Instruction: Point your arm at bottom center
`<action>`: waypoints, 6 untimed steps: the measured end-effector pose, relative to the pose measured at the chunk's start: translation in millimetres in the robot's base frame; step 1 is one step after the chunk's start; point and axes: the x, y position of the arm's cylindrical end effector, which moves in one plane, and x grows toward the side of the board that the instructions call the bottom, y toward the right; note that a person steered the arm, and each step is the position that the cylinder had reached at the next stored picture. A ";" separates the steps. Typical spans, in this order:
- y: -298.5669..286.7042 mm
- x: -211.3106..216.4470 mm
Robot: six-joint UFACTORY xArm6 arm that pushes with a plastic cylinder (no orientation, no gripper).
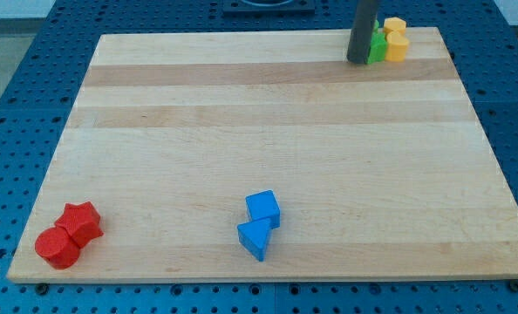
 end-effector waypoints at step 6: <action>-19.5 307.9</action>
